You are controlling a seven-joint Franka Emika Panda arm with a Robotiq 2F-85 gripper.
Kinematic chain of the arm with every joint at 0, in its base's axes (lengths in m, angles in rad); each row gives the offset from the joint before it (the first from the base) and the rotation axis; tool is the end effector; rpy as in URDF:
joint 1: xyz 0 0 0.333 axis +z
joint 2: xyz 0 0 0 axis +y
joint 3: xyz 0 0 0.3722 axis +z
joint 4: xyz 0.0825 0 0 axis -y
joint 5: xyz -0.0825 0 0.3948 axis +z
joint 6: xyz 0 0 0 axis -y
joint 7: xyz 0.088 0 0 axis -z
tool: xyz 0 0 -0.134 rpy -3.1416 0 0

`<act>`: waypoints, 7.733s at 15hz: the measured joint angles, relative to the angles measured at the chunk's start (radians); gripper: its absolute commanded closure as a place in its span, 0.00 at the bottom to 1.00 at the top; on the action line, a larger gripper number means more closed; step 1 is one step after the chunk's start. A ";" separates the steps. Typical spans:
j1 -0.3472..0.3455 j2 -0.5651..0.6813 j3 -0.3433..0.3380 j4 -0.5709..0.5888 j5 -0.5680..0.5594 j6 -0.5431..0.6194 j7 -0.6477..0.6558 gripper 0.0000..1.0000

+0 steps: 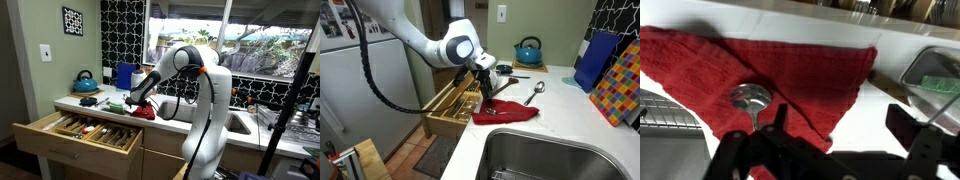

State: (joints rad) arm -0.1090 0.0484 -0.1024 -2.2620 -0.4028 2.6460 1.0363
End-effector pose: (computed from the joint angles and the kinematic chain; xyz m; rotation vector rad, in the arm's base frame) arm 0.5626 -0.1148 0.3974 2.6688 -1.3276 0.6093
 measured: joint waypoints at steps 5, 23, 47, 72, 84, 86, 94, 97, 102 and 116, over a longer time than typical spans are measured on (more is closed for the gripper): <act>0.000 0.056 -0.008 0.065 0.059 -0.029 -0.098 0.01; 0.015 0.117 -0.047 0.142 0.068 -0.064 -0.166 0.99; 0.015 0.039 -0.089 0.081 -0.042 -0.084 -0.002 0.99; -0.004 -0.011 -0.088 0.143 -0.069 -0.340 0.161 0.00; -0.007 -0.032 -0.063 0.141 -0.045 -0.230 0.032 0.00; -0.007 -0.014 -0.052 0.141 -0.019 -0.229 -0.043 0.00; -0.005 0.043 -0.050 0.143 -0.003 -0.280 -0.174 0.00; -0.006 0.035 -0.060 0.145 -0.020 -0.349 -0.174 0.00; -0.012 0.007 -0.072 0.146 -0.058 -0.494 -0.174 0.00; -0.023 -0.022 -0.074 0.146 -0.061 -0.610 -0.158 0.00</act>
State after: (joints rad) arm -0.1317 0.0269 -0.1762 -2.1156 -0.4640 2.0358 0.8782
